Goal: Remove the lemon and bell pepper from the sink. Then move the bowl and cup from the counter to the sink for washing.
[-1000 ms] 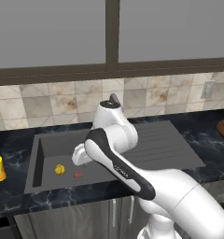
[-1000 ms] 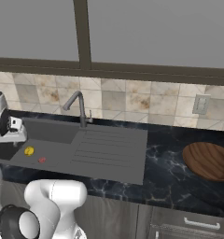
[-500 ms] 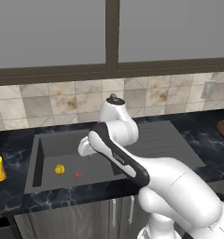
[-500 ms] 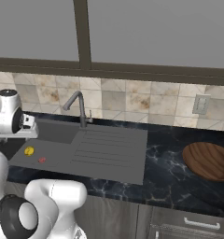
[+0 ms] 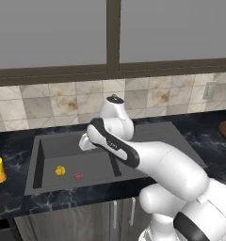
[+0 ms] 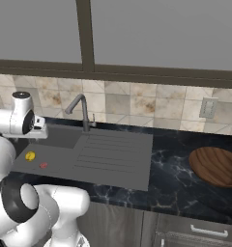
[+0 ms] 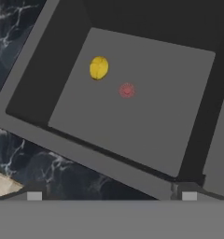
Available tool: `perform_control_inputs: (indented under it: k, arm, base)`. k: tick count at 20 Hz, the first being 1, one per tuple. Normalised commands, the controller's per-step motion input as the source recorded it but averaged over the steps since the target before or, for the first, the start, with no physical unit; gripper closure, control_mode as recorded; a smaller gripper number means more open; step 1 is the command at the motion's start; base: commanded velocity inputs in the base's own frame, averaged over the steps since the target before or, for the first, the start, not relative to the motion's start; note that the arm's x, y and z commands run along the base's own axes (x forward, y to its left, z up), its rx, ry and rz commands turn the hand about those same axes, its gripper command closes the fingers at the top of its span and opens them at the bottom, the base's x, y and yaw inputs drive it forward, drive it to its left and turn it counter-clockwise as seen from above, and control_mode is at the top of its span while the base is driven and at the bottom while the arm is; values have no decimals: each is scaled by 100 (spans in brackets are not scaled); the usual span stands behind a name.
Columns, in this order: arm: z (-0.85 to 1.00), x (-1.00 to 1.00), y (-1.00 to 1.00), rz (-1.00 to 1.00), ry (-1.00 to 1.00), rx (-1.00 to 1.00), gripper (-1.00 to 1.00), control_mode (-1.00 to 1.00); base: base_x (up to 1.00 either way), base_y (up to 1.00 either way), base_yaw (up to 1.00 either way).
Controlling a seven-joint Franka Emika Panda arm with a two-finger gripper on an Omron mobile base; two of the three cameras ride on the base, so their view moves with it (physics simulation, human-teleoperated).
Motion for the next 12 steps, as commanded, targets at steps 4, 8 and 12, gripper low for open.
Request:
perform_control_inputs:
  k: [4, 8, 12]
  arm:
    - [-19, 41, 9, 0, 0, 0, -100, -100]
    - [-20, 34, 18, 0, 0, 0, -100, -100]
    - [-19, 30, 27, 0, 0, 0, -100, -100]
  base:
    - [0, 0, 0]
    - [0, 0, 0]
    - [0, 0, 0]
